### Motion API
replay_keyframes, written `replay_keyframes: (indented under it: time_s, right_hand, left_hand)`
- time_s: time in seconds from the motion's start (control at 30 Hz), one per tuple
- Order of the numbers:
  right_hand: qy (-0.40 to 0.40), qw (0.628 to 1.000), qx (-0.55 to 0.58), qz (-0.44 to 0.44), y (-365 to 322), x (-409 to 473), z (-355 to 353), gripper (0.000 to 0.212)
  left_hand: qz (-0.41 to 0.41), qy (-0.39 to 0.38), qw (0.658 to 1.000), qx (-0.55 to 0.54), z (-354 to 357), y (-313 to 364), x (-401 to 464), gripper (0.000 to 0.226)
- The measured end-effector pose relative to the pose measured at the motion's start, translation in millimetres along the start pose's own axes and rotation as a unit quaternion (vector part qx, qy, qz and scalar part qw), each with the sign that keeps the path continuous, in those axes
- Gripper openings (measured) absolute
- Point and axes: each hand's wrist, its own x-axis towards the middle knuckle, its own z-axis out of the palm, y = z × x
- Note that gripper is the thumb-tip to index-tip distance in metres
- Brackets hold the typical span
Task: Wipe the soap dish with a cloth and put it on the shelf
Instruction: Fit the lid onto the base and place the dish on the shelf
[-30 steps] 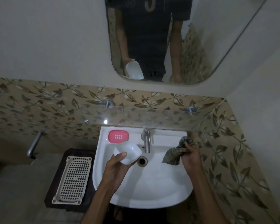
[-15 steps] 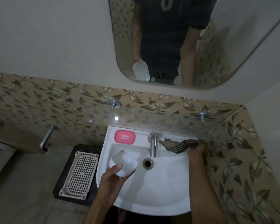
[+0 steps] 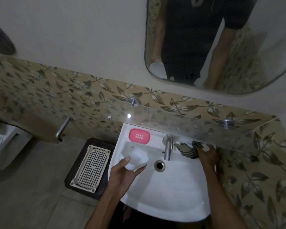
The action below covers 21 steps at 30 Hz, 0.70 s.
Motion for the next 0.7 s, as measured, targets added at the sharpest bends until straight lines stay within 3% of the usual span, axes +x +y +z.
replay_keyframes:
  time_s: [0.1, 0.2, 0.3, 0.43, 0.53, 0.7]
  right_hand:
    - [0.087, 0.995, -0.005, -0.058, 12.2, -24.0, 10.3, 0.026]
    - [0.106, 0.988, -0.012, -0.115, 26.4, -61.9, 29.5, 0.016]
    - [0.009, 0.988, 0.012, -0.153, 34.8, -102.7, 59.4, 0.019]
    - [-0.167, 0.965, -0.052, -0.195, 15.6, -129.2, 111.0, 0.015]
    - [-0.22, 0.929, -0.175, -0.239, -18.2, -124.0, 148.0, 0.039]
    - [-0.269, 0.834, -0.377, -0.301, -56.7, -97.1, 193.6, 0.077]
  left_hand:
    - [-0.005, 0.012, 1.0, -0.008, -2.3, 4.8, 9.3, 0.083]
    - [-0.009, 0.009, 1.0, -0.022, -3.8, 9.0, 18.6, 0.065]
    - [-0.013, 0.013, 1.0, -0.008, -6.4, 12.7, 23.9, 0.057]
    - [-0.015, 0.008, 1.0, 0.01, -18.2, 18.2, 24.8, 0.058]
    - [-0.008, 0.008, 1.0, 0.004, -29.4, 25.8, 21.5, 0.059]
    - [-0.003, 0.025, 1.0, -0.005, -49.8, 39.4, 17.6, 0.078]
